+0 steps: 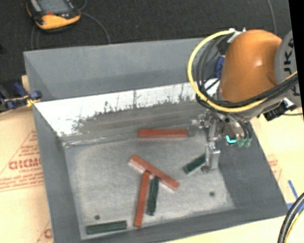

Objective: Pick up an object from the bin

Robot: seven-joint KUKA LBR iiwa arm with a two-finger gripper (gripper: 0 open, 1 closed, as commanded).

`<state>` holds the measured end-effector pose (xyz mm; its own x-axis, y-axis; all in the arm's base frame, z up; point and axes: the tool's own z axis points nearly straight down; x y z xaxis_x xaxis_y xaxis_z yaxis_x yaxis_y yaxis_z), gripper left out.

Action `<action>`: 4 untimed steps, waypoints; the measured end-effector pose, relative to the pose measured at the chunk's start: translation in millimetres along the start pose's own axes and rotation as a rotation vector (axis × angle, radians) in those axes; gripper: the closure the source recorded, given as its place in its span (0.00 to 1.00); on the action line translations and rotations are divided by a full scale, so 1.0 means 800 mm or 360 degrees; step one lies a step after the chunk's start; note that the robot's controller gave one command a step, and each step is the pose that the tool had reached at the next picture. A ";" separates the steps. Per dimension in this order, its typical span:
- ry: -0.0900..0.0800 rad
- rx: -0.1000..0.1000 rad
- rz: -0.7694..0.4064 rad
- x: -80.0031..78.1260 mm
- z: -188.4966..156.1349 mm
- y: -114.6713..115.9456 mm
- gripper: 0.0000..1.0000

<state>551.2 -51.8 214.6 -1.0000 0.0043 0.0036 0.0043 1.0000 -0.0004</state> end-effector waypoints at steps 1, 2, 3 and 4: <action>-0.0013 0.0002 -0.0002 -0.002 -0.006 0.000 0.00; -0.0021 0.0002 -0.0082 -0.009 0.074 -0.019 0.00; -0.0017 0.0003 -0.0119 -0.018 0.176 -0.057 0.00; -0.0016 0.0000 -0.0073 -0.011 0.181 -0.063 0.00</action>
Offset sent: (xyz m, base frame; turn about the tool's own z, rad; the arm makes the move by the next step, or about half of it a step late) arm 0.0087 -0.0330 -0.1446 -0.1099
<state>559.4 -102.3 69.8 -0.9991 -0.0415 -0.0062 -0.0415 0.9991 -0.0005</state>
